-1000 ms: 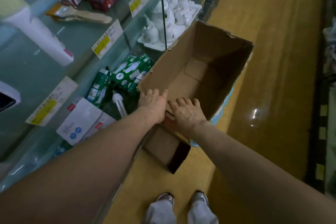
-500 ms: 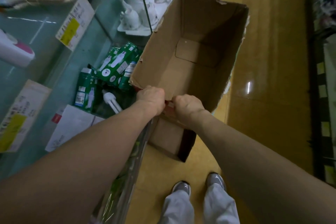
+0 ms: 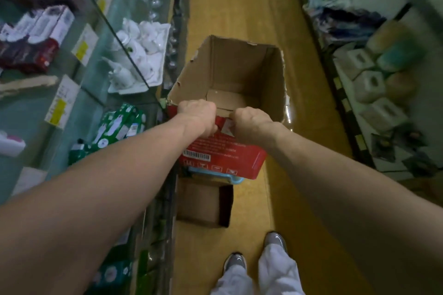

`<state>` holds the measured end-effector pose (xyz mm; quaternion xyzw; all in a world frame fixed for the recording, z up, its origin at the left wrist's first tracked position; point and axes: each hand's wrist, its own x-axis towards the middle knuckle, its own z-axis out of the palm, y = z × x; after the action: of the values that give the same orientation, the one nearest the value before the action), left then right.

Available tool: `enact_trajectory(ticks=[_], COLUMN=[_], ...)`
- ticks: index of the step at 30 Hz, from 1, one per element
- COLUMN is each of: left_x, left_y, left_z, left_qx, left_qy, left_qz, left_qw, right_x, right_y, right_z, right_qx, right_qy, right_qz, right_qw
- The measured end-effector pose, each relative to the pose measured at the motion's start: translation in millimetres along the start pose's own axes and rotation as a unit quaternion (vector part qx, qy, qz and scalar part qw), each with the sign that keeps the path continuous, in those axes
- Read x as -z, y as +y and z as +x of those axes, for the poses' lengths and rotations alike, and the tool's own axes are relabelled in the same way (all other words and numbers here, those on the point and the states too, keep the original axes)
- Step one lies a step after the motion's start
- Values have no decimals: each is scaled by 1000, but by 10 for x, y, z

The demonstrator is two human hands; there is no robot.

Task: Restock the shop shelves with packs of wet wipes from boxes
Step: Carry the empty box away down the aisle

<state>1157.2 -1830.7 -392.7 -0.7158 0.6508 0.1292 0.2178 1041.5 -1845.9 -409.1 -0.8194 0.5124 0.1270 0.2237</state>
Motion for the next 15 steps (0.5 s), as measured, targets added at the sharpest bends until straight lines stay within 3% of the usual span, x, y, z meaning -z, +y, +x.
enact_trajectory(ticks=[15], left_x=[590], left_y=[2229], left_z=[-532], left_qx=[-271], left_qy=[3], left_qz=[140], left_qw=[952], right_x=[-2], right_y=[1791], right_z=[-1678], right_qx=[-196], right_qy=[22], right_qz=[152], right_qw=[969])
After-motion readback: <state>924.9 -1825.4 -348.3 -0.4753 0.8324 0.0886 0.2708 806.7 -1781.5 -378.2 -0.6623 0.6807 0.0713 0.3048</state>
